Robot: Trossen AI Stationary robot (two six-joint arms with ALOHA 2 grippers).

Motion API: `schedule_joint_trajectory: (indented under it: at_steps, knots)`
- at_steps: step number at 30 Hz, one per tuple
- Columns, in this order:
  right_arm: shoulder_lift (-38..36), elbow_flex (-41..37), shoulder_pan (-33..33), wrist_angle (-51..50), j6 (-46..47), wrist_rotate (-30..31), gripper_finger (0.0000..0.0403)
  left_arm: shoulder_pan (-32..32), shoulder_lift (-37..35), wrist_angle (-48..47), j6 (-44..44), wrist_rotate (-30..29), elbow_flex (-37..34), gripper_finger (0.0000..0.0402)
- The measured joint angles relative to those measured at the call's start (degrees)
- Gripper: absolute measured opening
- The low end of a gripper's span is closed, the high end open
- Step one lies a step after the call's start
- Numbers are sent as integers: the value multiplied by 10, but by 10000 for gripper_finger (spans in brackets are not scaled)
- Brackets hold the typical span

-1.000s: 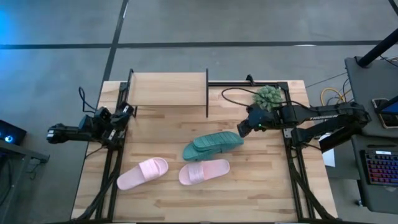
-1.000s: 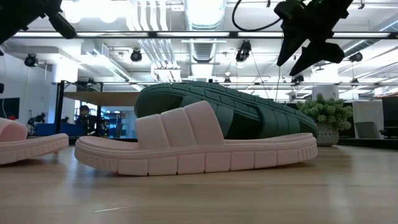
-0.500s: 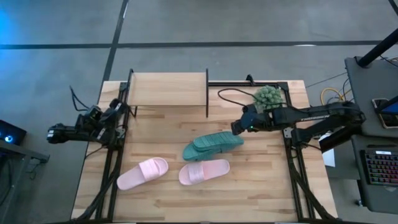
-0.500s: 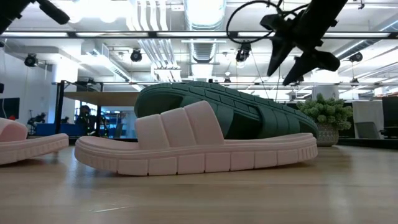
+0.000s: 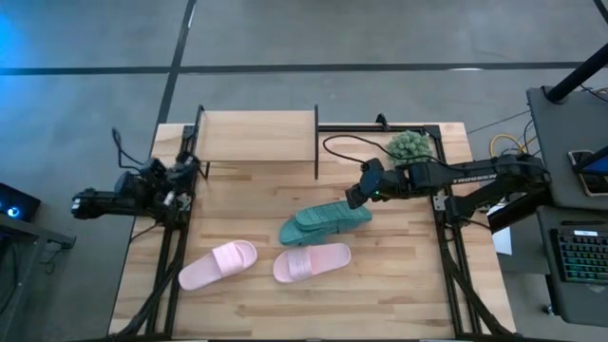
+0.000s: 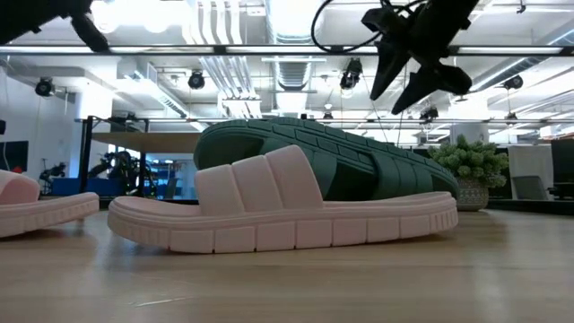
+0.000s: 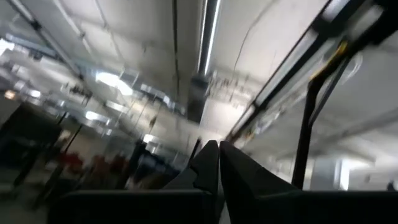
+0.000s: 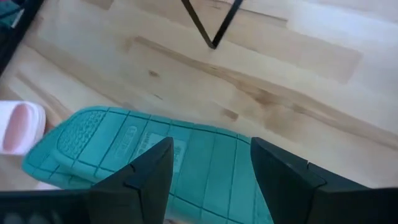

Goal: Pick and place slides into the shelf
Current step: Put the bottom blue slide on the shelf

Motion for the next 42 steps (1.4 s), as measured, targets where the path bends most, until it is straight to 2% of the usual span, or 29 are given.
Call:
schedule_joint_trajectory:
  at_steps: [4, 9, 12, 18, 21, 24, 29, 31, 42]
  knots:
    - [0, 23, 0, -55, -16, 0, 206, 0, 45, -159, -1, -8, 53, 2]
    - [0, 39, 0, -125, -32, -3, 206, 0, 132, -260, 12, -6, 128, 2]
    - [1, 43, 1, -166, -33, -28, 206, 0, 185, -322, 30, -6, 172, 2]
    - [1, 24, 25, -191, -43, -116, 206, 0, 251, -377, 30, -6, 226, 2]
    - [1, 11, 54, -192, -41, -125, 206, 1, 288, -377, 21, -5, 233, 2]
    - [1, -4, 89, -191, -32, -98, 206, 4, 311, -378, 14, -5, 235, 2]
    - [1, -31, 148, -190, -40, 34, 206, 4, 340, -377, 26, -6, 235, 2]
    - [2, -45, 163, -187, -61, 68, 206, 4, 352, -378, 34, -6, 235, 2]
    - [85, -80, 178, -141, -157, 31, 206, 4, 368, -433, 30, -7, 236, 2]
